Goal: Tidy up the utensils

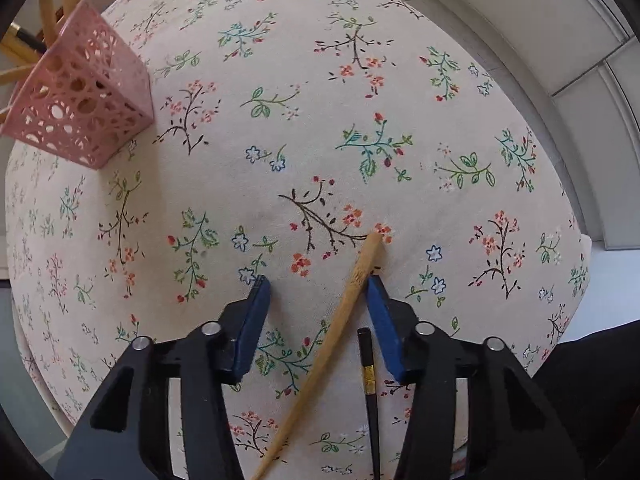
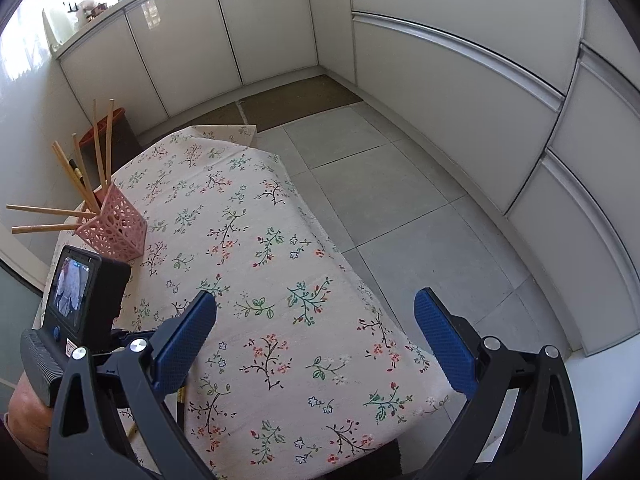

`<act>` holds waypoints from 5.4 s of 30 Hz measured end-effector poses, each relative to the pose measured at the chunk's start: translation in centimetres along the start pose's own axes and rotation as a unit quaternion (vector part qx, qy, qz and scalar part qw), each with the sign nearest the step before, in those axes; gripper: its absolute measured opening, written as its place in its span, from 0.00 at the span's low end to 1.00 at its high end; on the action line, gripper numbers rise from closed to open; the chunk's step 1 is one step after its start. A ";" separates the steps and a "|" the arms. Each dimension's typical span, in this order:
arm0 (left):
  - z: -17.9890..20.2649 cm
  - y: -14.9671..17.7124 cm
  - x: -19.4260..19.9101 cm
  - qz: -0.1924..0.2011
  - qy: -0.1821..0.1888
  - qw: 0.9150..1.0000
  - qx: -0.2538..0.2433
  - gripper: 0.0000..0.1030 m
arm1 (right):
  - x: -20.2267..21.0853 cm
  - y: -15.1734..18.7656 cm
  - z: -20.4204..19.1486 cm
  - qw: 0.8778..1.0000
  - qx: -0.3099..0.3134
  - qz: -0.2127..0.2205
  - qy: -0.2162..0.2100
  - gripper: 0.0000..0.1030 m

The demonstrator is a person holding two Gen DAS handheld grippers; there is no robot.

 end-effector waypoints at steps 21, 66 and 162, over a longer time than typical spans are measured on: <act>-11.4 9.8 13.2 0.194 -0.030 0.973 0.124 0.06 | -9.6 13.4 -13.4 0.964 0.086 -0.250 0.015 0.67; -13.3 2.6 38.8 0.520 -0.086 0.832 0.176 0.06 | 17.7 -14.9 -21.6 0.927 0.120 0.197 -0.296 0.07; -5.2 16.8 35.6 0.443 -0.196 0.825 0.291 0.93 | 20.4 -1.5 -13.2 0.973 0.089 0.191 -0.094 0.94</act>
Point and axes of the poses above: each gripper's, at about its wrist camera, not at the fingertips, and x roughly against the way its jaws point, z to its right, y to its underside, the point moved 5 cm from there along -x, roughly the way its jaws point, and after that the axes turned 5 degrees about -x, right-handed, at the moved point
